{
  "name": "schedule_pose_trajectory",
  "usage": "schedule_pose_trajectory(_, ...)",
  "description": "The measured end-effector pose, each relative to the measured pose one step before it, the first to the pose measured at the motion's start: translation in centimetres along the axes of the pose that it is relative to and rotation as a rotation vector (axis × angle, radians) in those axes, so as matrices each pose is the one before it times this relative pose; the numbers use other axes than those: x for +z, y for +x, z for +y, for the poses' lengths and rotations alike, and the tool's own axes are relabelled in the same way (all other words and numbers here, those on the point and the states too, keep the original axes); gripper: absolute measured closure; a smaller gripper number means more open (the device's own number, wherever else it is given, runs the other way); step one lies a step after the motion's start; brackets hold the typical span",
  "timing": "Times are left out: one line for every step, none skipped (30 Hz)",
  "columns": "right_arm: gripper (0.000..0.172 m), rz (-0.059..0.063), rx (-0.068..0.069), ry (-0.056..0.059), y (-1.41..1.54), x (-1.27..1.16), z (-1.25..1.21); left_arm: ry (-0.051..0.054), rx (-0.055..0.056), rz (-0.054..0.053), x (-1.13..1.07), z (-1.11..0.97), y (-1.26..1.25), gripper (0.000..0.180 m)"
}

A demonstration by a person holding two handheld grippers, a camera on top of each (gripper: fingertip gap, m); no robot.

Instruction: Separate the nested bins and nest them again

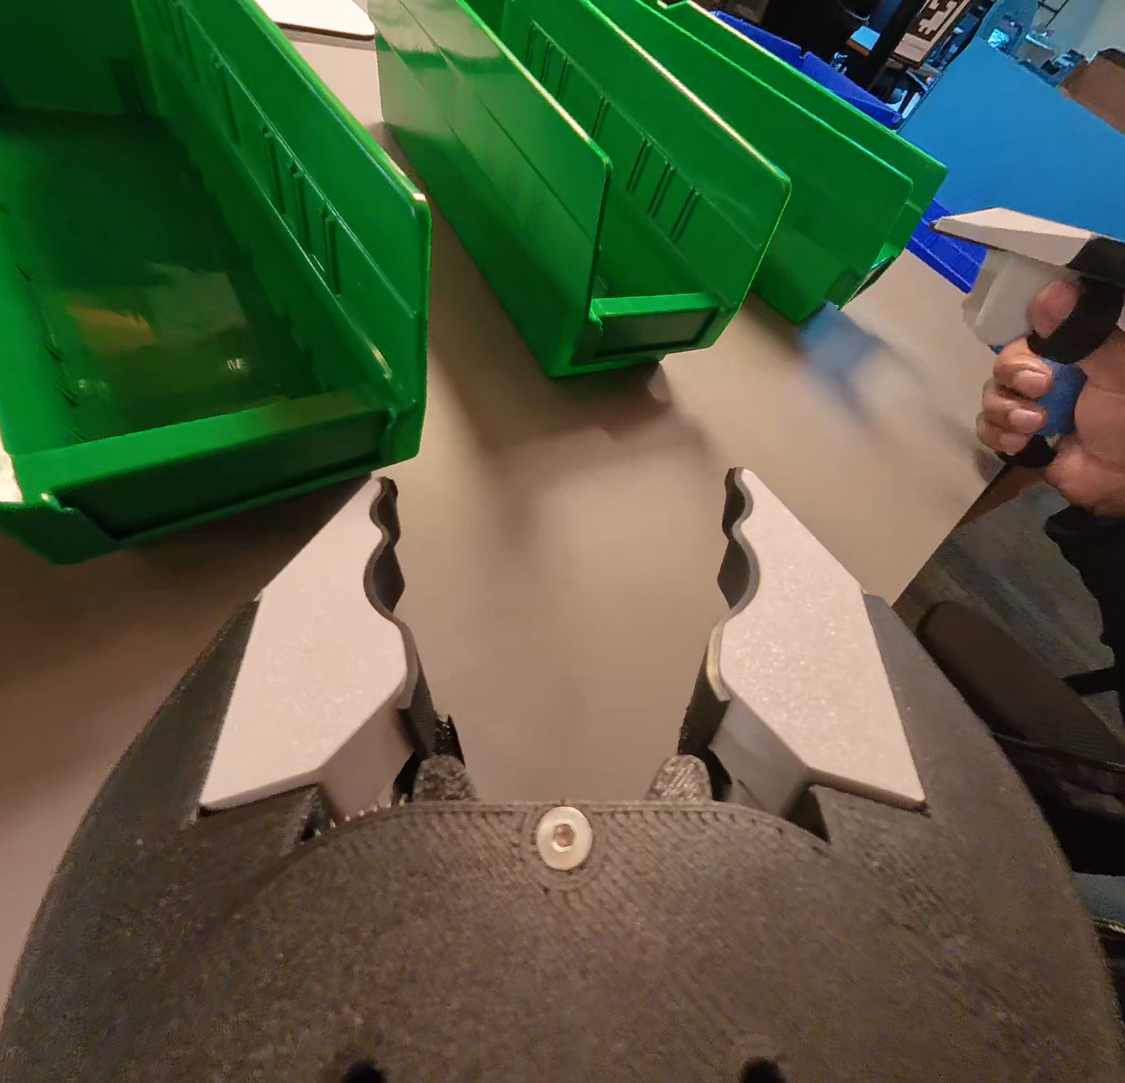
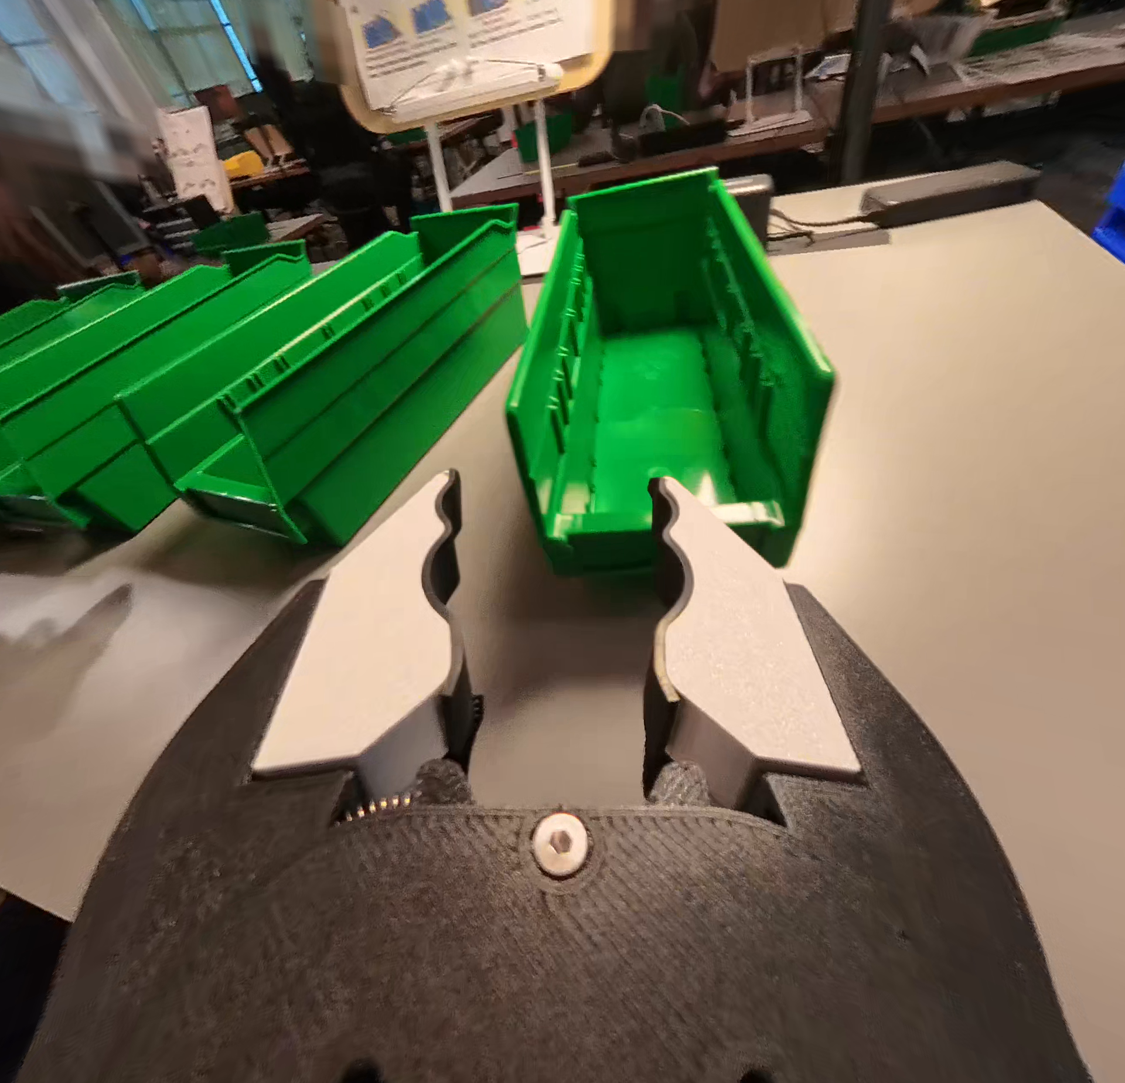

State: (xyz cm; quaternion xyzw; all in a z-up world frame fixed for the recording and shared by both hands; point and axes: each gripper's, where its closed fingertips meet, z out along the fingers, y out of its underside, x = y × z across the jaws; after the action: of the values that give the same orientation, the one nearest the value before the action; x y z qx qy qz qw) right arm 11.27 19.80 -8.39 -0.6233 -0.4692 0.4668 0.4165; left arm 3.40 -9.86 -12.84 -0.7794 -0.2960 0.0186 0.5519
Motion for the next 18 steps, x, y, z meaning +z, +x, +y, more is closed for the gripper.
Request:
schedule_pose_trajectory(0.108, -0.0127, -0.01, -0.0093, -0.567, 0.504, -0.064, -0.0034, -0.0074, 0.0004, 0.037, 0.044, -0.073, 0.075)
schedule_pose_trajectory(0.108, -0.0057, -0.0098, -0.0078, -0.392, 0.523, -0.109, 0.0006, -0.0072, 0.0022, -0.008, -0.013, -0.044, 0.075)
schedule_pose_trajectory(0.11, -0.0039, -0.0134, -0.0047, -0.354, 0.547, -0.148, 0.0017, -0.0089, 0.004, -0.008, -0.02, -0.052, 0.076)
schedule_pose_trajectory(0.119, -0.003, -0.0163, -0.0048, -0.341, 0.553, -0.121, 0.0017, -0.0124, 0.0031, -0.019, -0.02, -0.082, 0.076)
schedule_pose_trajectory(0.132, 0.0021, -0.0166, -0.0069, -0.255, 0.562, -0.047, 0.0007, -0.016, 0.0015, -0.004, -0.023, -0.146, 0.077)
schedule_pose_trajectory(0.148, 0.0157, -0.0122, -0.0081, -0.065, 0.523, 0.014, -0.0016, -0.0188, 0.0016, 0.021, 0.013, -0.176, 0.077)
schedule_pose_trajectory(0.16, 0.0403, -0.0069, -0.007, 0.319, 0.424, 0.044, -0.0036, -0.0193, 0.0026, 0.03, 0.022, -0.163, 0.077)
schedule_pose_trajectory(0.164, 0.0188, -0.0101, -0.0013, 0.0, 0.373, -0.045, -0.0056, -0.0178, 0.0033, 0.066, 0.05, -0.146, 0.077)
schedule_pose_trajectory(0.164, 0.0176, 0.0018, -0.0024, -0.007, 0.348, -0.058, -0.0066, -0.0153, 0.0014, 0.079, 0.055, -0.127, 0.078)
schedule_pose_trajectory(0.165, 0.0268, 0.0059, 0.0035, 0.124, 0.277, -0.124, -0.0057, -0.0134, -0.0034, 0.09, 0.052, -0.15, 0.078)
schedule_pose_trajectory(0.165, 0.0192, -0.0003, 0.0012, 0.01, 0.285, -0.073, -0.0049, -0.0108, -0.0069, 0.104, 0.034, -0.17, 0.079)
schedule_pose_trajectory(0.165, 0.0166, 0.0002, 0.0035, -0.003, 0.259, -0.077, -0.0047, -0.0067, -0.008, 0.086, 0.027, -0.142, 0.079)
schedule_pose_trajectory(0.165, 0.019, 0.0035, 0.0048, 0.055, 0.188, -0.066, -0.0056, -0.0007, -0.0065, 0.091, 0.053, -0.075, 0.079)
schedule_pose_trajectory(0.166, 0.015, 0.0048, 0.0036, 0.015, 0.141, -0.05, -0.0052, 0.0039, -0.0024, 0.057, 0.063, 0.015, 0.079)
schedule_pose_trajectory(0.166, 0.0073, 0.0055, 0.0044, -0.074, 0.064, -0.029, -0.0032, 0.0046, 0.002, 0.039, 0.037, 0.068, 0.079)
schedule_pose_trajectory(0.165, 0.0004, 0.0042, 0.002, -0.154, -0.005, 0.049, -0.0003, 0.0005, 0.0038, -0.002, 0.004, 0.05, 0.079)
schedule_pose_trajectory(0.158, -0.0038, 0.0034, 0.0035, -0.204, -0.164, 0.032, 0.0019, -0.005, 0.0066, -0.018, -0.029, 0.021, 0.079)
schedule_pose_trajectory(0.144, 0.0008, 0.0025, 0.0087, -0.15, -0.331, -0.069, 0.0019, -0.0085, 0.0118, -0.029, -0.035, 0.053, 0.079)
